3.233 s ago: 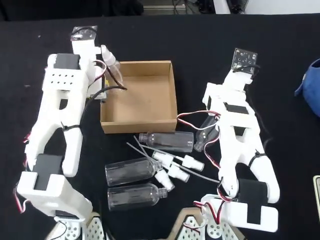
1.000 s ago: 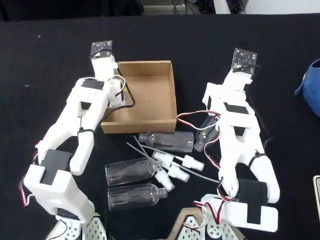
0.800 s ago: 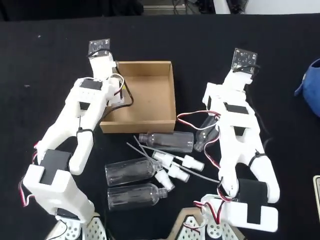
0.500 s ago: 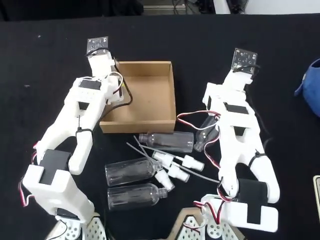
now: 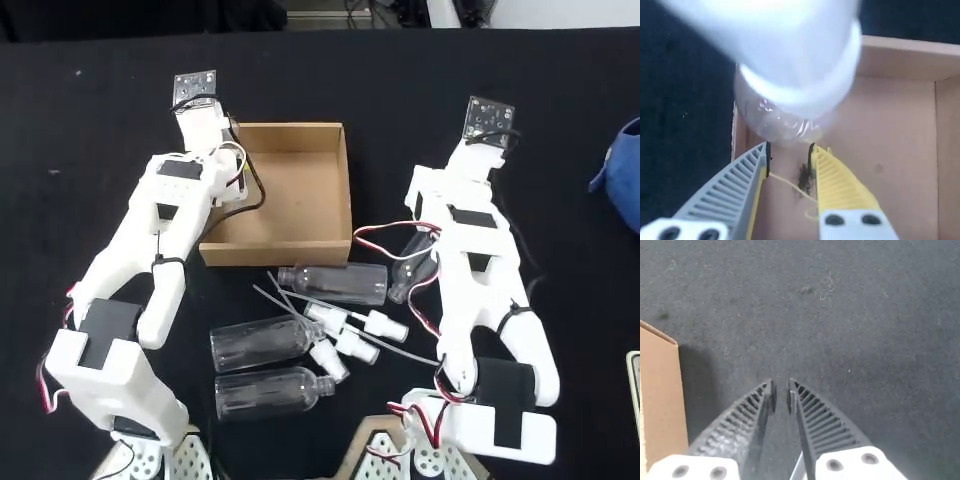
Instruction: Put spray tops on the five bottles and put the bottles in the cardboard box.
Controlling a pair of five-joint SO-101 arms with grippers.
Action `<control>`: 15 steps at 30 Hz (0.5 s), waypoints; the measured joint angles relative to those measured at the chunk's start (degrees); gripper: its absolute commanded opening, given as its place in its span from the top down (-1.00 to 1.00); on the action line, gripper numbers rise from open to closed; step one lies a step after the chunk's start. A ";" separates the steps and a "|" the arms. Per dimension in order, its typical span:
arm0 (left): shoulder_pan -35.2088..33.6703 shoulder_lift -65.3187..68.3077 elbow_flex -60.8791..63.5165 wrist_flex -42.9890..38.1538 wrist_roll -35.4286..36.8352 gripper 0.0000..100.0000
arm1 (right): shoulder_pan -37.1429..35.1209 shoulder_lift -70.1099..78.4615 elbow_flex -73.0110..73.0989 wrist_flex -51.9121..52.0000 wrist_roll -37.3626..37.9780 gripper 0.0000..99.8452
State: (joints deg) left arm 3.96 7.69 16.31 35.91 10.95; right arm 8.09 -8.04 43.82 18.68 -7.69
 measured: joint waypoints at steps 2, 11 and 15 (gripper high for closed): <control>0.00 0.00 0.18 -1.67 0.00 0.94 | 0.00 0.00 0.00 0.00 0.00 0.93; 0.00 0.00 1.76 -2.99 0.00 0.94 | 0.00 0.00 0.00 0.00 0.00 0.93; 0.00 -0.35 1.76 -2.02 0.00 0.94 | 0.00 0.00 0.00 0.00 0.00 0.93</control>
State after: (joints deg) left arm 3.96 7.34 18.07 33.89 10.95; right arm 8.09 -8.04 43.82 18.68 -7.69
